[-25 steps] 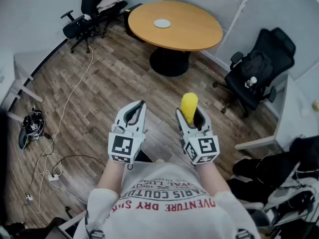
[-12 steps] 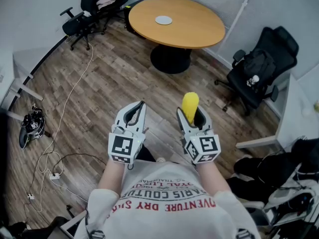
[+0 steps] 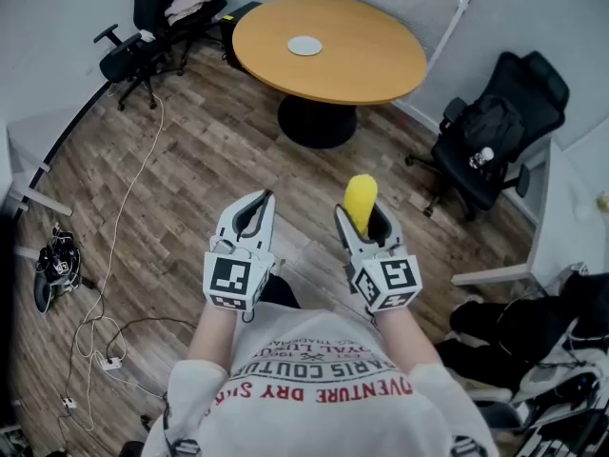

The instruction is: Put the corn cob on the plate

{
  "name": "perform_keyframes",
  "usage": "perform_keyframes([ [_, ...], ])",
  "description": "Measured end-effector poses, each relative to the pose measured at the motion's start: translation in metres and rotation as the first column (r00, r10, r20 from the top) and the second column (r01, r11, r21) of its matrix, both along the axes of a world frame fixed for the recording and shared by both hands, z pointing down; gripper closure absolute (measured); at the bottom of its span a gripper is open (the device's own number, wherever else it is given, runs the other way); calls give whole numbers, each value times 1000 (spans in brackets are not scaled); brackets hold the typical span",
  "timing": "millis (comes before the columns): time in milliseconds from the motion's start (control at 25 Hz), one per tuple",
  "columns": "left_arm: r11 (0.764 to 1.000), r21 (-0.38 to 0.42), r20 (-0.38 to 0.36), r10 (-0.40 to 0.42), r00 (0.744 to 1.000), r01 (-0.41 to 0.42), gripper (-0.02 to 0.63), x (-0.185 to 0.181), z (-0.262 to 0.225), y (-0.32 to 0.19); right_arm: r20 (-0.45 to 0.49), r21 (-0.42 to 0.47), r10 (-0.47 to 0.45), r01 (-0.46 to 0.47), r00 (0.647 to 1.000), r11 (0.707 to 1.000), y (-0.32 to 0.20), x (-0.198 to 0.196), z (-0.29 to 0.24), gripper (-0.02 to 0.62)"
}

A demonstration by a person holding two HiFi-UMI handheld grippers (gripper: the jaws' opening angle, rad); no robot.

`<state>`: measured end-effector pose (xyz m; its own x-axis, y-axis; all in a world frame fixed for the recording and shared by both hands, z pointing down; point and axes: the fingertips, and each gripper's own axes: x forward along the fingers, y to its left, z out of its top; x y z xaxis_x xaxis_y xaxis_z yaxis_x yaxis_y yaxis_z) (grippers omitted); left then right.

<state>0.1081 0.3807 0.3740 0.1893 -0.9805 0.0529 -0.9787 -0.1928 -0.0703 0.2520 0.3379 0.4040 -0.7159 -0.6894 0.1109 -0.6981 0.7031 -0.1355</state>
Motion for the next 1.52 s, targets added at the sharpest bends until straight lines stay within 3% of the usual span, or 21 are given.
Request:
perform_keyframes([
  [440,994,-6,-8,107,994,-107,571,-102,-12,-129,7,-35,101,-100,995,994,-114,-96,-8,333],
  [720,995,-23,-25,98,995,-98,571,-161,-13,-186,-5,-49,108,-108,994,993,-169,-147,-10,333],
  [1120,997,-56,-14,48,999,-49,571,-183,16,-289,3,-78,71,-71,997,994,-283,-168,15,333],
  [1520,999,-28,4,-29,1000,29,571,-187,-1,-438,0,-60,-18,18,1000,998,-445,-181,7,333],
])
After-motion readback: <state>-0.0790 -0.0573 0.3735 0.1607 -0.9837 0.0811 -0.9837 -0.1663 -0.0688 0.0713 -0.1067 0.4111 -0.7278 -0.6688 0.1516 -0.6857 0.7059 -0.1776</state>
